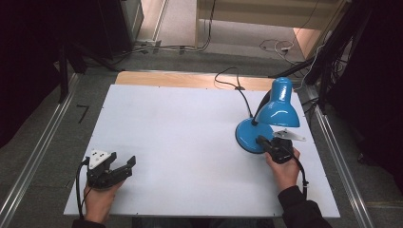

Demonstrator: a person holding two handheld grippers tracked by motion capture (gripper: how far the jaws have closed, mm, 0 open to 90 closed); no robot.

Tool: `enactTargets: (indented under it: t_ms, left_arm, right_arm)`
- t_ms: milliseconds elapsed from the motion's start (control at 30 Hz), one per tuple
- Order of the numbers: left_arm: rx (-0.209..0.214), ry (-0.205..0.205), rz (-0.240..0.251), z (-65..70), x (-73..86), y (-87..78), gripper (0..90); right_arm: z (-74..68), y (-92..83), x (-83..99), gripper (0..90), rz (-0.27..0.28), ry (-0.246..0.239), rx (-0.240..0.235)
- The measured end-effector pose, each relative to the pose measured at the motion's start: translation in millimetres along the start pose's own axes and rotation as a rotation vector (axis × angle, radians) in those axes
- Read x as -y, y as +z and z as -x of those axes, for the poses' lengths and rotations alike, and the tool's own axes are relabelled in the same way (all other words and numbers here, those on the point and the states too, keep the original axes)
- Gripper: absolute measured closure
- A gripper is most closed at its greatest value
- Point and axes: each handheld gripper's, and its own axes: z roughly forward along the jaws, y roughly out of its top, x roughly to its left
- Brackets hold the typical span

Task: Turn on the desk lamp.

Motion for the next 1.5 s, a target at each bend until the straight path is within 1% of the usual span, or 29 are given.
enactTargets:
  t_ms: [967, 1167, 1233, 1300, 1400, 1500]
  left_arm:
    - [0.0, 0.002, -0.003, 0.0, 0.1, 0.5, 27.4]
    - [0.003, 0.001, -0.003, 0.0, 0.1, 0.0, 27.3]
    - [0.001, 0.002, -0.004, 0.0, 0.1, 0.2, 27.3]
    - [0.002, 0.002, -0.003, 0.2, 0.0, 0.1, 27.4]
    - [0.002, 0.003, -0.001, 0.5, -0.1, 0.0, 27.4]
    - [0.004, 0.001, 0.001, 0.1, -0.1, -0.2, 27.4]
  right_arm:
    - [-2.1, -0.2, 2.7, 87.8, 0.013, -0.006, 0.012]
    - [-2.5, -0.9, 3.5, 88.0, 0.014, -0.016, 0.014]
    - [-3.4, -1.2, 4.4, 88.1, 0.004, -0.012, 0.002]
    - [-5.4, -2.2, 5.0, 88.1, 0.003, -0.027, 0.008]
    - [-4.8, -2.2, 5.1, 88.1, 0.003, -0.016, 0.003]
    - [-4.7, -2.3, 5.1, 88.1, 0.004, -0.016, 0.003]
